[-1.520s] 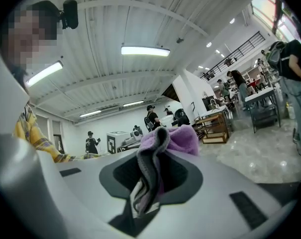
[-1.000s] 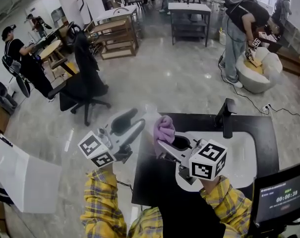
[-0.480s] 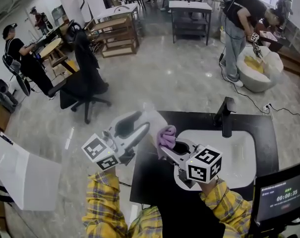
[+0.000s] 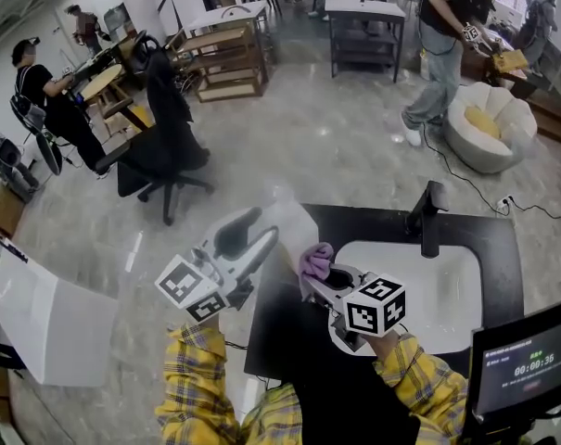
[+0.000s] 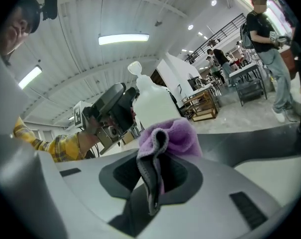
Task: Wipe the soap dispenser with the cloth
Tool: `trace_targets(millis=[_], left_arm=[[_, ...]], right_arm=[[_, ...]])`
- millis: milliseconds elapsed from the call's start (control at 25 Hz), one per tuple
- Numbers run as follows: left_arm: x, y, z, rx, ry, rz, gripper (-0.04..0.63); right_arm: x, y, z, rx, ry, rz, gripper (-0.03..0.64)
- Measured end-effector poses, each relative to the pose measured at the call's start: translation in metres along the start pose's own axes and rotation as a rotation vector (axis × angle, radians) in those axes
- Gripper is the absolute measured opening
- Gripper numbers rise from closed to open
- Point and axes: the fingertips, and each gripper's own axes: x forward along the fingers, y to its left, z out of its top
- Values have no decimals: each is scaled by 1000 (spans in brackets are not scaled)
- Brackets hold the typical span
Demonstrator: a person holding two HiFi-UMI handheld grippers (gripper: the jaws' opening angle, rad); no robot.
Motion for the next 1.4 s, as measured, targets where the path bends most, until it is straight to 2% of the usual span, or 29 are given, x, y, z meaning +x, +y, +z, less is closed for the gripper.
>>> trace_targets(millis=[480,720,1080,1280,1400], left_arm=[[0,12,-4,-6,30,129,161],[10,10,-13,27,113,183,161],[16,11,-11,46,154,250,184],[16,6,-6,-12,145,300,194],[19,8,-7,33,173,337,196]], right_arm=[[15,-11,-32,94,74,-2,80],[17,-17,-42,164,80,10,80],[18,-24,-45,205,89,19,80],[4,-13,-29,295,14,36,80],[-3,-11,-12,277,-39,19,80]])
